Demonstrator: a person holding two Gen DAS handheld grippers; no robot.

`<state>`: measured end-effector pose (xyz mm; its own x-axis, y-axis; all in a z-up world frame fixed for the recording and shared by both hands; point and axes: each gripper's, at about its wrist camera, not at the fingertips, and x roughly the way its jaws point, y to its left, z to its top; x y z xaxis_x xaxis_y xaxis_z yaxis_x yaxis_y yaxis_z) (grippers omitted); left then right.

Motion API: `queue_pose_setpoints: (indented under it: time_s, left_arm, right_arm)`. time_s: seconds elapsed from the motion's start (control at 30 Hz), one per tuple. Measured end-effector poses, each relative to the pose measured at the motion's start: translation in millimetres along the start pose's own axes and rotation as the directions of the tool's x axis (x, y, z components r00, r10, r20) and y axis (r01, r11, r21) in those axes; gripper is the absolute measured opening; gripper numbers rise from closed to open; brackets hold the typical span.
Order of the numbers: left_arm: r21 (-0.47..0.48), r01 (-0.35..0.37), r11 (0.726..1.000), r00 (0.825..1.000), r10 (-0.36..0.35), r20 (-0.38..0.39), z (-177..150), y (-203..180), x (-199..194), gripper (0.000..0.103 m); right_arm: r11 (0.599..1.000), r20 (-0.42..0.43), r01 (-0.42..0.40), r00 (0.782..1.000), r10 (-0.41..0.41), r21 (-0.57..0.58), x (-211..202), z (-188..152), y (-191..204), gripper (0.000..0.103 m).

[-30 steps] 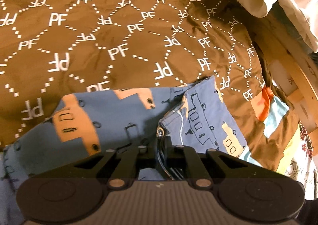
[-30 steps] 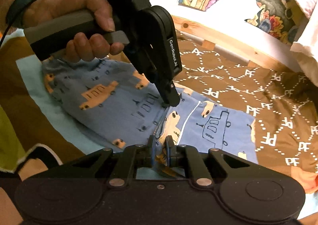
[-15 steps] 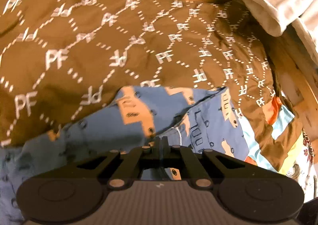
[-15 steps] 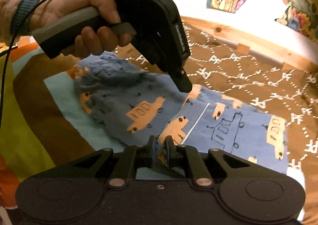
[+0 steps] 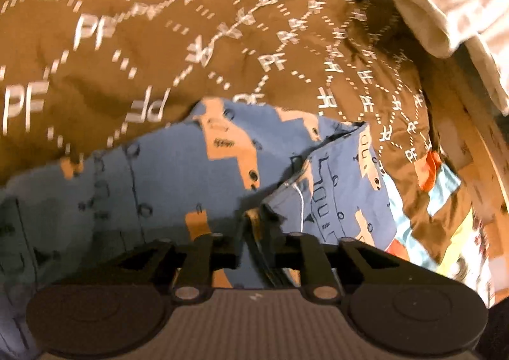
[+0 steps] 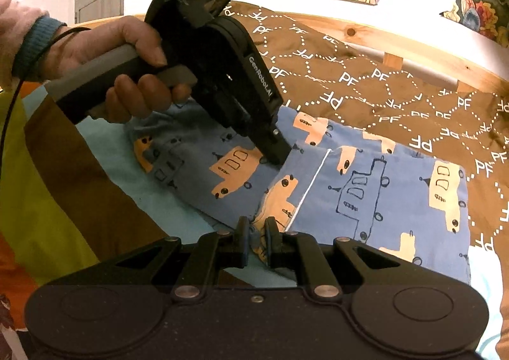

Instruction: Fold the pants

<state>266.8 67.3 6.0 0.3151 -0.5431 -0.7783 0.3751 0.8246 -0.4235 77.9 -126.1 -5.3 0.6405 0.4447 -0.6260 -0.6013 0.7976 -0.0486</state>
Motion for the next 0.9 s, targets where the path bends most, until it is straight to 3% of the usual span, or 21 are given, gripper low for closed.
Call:
queue_pose_setpoints:
  time_s: [0.07,0.17,0.33,0.53,0.67,0.8,0.9]
  left_arm:
    - [0.076,-0.023,0.997,0.999,0.021,0.034,-0.4,-6.9,-3.9,0.058]
    - [0.138,-0.026,0.99,0.998,0.019,0.057,0.0,-12.3,-8.6,0.063]
    - [0.104,0.038,0.994,0.999,-0.041,0.034,5.3,-3.8,-6.4,0.066]
    - [0.114,0.074,0.991,0.995,-0.082,0.064,7.1,8.2,-18.8,0.085]
    - [0.086,0.093,0.992,0.993,-0.099,0.062,6.6,15.9,-17.2,0.085]
    - [0.132,0.082,0.988,0.995,-0.089,0.049,4.7,7.3,-11.9,0.084]
    - [0.161,0.064,0.985,0.997,-0.069,0.027,3.9,-0.1,-4.9,0.073]
  right_arm:
    - [1.0,0.0,0.001,1.0,-0.001,0.003,0.1,-0.9,0.8,0.01]
    - [1.0,-0.002,0.001,1.0,-0.001,0.006,0.5,-2.1,1.2,0.01]
    - [1.0,-0.008,0.003,1.0,-0.003,0.006,2.1,-3.4,3.1,0.01]
    - [1.0,-0.011,0.001,1.0,-0.001,0.01,3.7,-2.9,2.1,0.01]
    - [1.0,-0.014,0.002,1.0,-0.002,0.008,5.0,-2.9,2.6,0.01]
    - [1.0,-0.017,0.001,1.0,-0.001,0.005,5.5,-2.7,2.6,0.01]
    - [1.0,-0.019,0.002,1.0,-0.002,0.007,5.6,-2.6,2.8,0.011]
